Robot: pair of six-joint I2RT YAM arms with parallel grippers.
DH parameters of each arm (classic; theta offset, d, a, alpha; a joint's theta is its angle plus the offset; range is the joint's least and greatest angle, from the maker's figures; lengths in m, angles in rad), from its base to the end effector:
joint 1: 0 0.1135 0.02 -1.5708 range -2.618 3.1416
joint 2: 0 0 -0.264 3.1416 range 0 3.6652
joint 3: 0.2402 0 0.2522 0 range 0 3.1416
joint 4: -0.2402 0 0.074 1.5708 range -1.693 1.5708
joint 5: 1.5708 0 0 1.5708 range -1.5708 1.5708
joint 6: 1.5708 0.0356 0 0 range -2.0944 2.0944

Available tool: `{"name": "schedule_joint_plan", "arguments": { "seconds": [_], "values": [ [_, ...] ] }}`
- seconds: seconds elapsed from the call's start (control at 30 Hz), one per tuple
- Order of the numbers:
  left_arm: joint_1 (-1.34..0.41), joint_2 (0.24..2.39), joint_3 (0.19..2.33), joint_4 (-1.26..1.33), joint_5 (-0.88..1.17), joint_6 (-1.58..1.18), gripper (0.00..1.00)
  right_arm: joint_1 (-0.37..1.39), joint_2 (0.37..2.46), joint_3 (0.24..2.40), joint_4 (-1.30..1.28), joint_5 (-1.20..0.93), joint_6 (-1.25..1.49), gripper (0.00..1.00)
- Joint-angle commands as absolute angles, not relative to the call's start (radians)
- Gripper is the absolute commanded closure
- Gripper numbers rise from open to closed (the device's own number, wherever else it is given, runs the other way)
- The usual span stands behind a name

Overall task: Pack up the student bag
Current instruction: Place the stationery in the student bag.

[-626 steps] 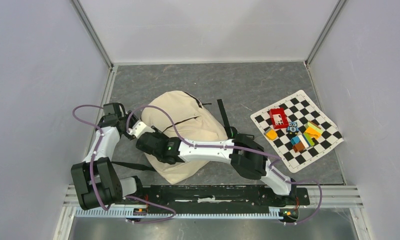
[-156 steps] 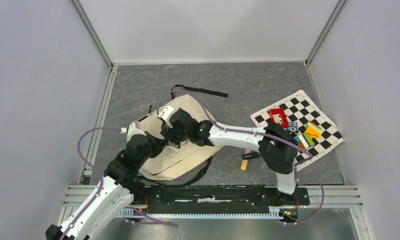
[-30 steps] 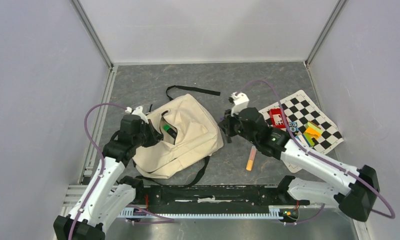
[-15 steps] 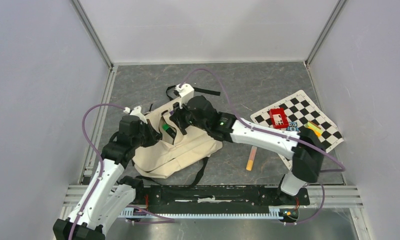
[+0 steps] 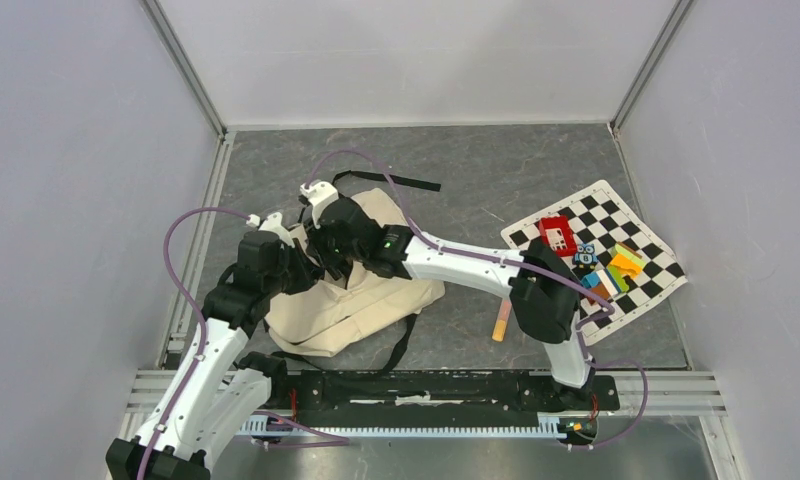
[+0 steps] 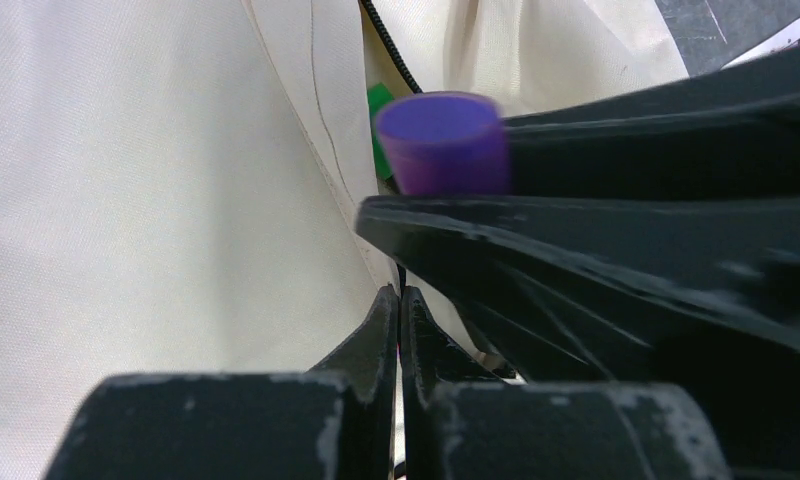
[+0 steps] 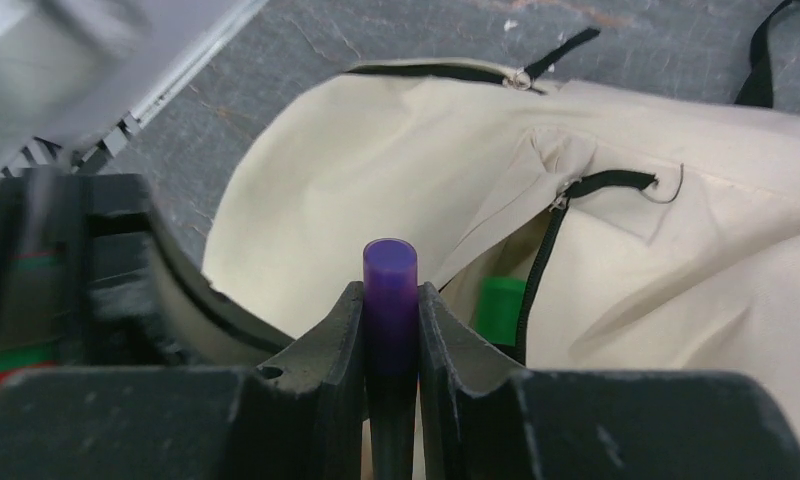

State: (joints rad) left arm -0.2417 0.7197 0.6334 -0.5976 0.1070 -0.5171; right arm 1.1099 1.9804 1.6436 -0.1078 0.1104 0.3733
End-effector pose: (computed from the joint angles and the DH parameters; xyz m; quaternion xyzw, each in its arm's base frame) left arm 0.1501 -0.0409 0.2571 -0.1011 0.8966 -0.2035 0.3801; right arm 0.2147 0.4236 0.2843 -0.2765 0.7983 0.3256 0.4245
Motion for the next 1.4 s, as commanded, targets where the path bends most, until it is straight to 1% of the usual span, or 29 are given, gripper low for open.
{"name": "schedule_joint_plan", "arguments": {
  "seconds": [0.0,0.1,0.23,0.3,0.33,0.4,0.43,0.5,0.73,0.77,0.87,0.93,1.0,1.27,1.37],
  "values": [
    [-0.23,0.707,0.661,-0.568,0.076,-0.48,0.98,1.109,2.031,1.723,-0.176,0.118,0.389,1.0],
    [-0.23,0.707,0.661,-0.569,0.077,-0.479,0.98,1.11,2.017,1.702,-0.19,0.129,0.396,0.91],
    [-0.23,0.708,0.662,-0.568,0.077,-0.48,0.98,1.11,1.971,1.649,-0.201,0.191,0.399,0.69],
    [-0.23,0.707,0.662,-0.568,0.077,-0.48,0.98,1.109,1.955,1.634,-0.209,0.209,0.391,0.61],
    [-0.23,0.707,0.662,-0.568,0.077,-0.479,0.98,1.109,1.948,1.631,-0.211,0.208,0.382,0.53],
    [-0.23,0.709,0.662,-0.568,0.078,-0.48,0.98,1.109,1.935,1.626,-0.213,0.206,0.368,0.43],
    [-0.23,0.709,0.662,-0.568,0.078,-0.479,0.98,1.109,1.931,1.624,-0.214,0.208,0.363,0.4],
    [-0.23,0.708,0.662,-0.568,0.079,-0.48,0.98,1.109,1.919,1.621,-0.213,0.215,0.358,0.38],
    [-0.23,0.694,0.666,-0.577,0.046,-0.481,0.98,1.109,1.878,1.605,-0.184,0.222,0.323,0.35],
    [-0.229,0.686,0.664,-0.575,0.04,-0.482,0.98,1.109,1.878,1.603,-0.179,0.235,0.316,0.37],
    [-0.23,0.678,0.662,-0.574,0.042,-0.483,0.98,1.108,1.904,1.613,-0.177,0.252,0.286,0.47],
    [-0.23,0.681,0.662,-0.578,0.044,-0.484,0.98,1.109,1.93,1.627,-0.187,0.223,0.275,0.55],
    [-0.23,0.683,0.661,-0.576,0.044,-0.484,0.98,1.111,1.947,1.621,-0.183,0.19,0.275,0.6],
    [-0.23,0.692,0.663,-0.573,0.054,-0.483,0.98,1.111,2.041,1.633,-0.187,0.117,0.264,0.62],
    [-0.23,0.683,0.66,-0.571,0.052,-0.483,0.98,1.111,2.069,1.637,-0.206,0.137,0.264,0.68]
  ]
}}
